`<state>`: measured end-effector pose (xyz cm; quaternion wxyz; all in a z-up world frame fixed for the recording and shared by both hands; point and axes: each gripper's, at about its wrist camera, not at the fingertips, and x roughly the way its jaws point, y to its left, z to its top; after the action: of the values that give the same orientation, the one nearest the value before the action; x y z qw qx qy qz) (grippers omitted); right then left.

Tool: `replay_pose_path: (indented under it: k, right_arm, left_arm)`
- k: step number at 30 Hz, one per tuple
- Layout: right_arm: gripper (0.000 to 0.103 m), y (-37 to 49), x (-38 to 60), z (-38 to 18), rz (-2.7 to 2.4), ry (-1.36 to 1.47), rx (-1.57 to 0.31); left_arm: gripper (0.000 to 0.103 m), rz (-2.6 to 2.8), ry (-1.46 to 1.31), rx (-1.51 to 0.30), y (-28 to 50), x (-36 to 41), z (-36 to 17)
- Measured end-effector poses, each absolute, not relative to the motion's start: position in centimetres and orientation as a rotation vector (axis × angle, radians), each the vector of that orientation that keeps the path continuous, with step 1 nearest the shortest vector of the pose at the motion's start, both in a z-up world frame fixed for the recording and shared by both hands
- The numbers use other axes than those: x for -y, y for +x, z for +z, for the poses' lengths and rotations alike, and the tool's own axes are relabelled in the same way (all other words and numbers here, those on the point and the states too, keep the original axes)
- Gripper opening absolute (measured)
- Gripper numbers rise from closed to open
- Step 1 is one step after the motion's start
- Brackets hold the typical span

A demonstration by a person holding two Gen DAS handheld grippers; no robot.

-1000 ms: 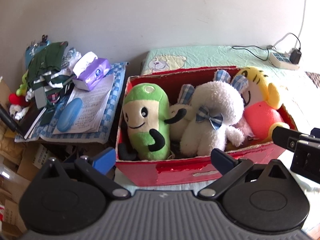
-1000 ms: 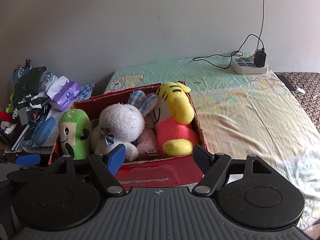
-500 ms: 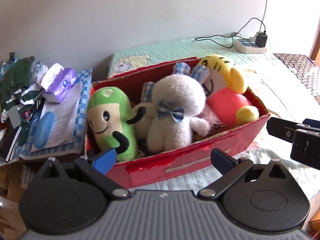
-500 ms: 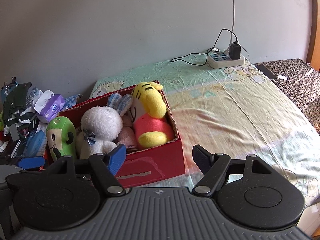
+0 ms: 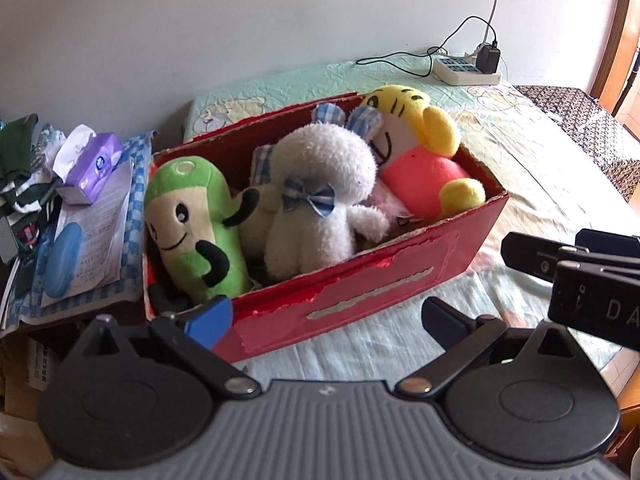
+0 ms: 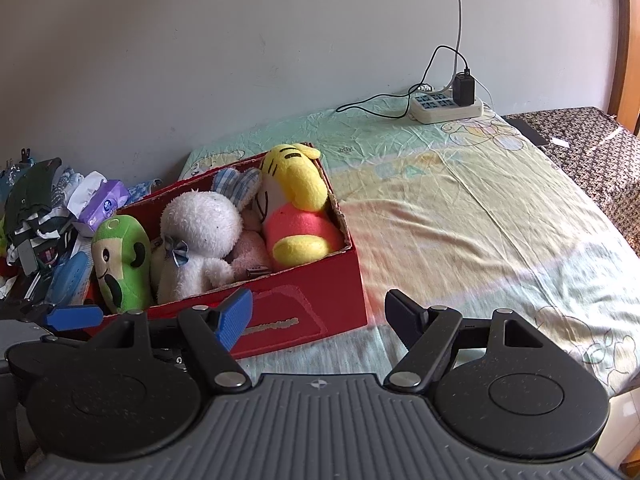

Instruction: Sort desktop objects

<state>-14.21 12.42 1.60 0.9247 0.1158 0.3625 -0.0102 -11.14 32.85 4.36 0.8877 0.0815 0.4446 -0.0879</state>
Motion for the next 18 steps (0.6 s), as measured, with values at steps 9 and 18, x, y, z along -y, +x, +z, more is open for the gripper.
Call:
replay_pose_path:
  k: [9,18]
  right_arm:
    - [0.074,-13.6,-14.4,0.5,-0.009,0.205,-0.786]
    - [0.073,-13.5,-15.4,0.4,0.007,0.190,-0.787]
  left_arm:
    - [0.101,-0.141,0.165,-0.950,-11.4,-34.3,3.7]
    - [0.101,-0.126,0.166,-0.962,-11.5,-34.9,3.4]
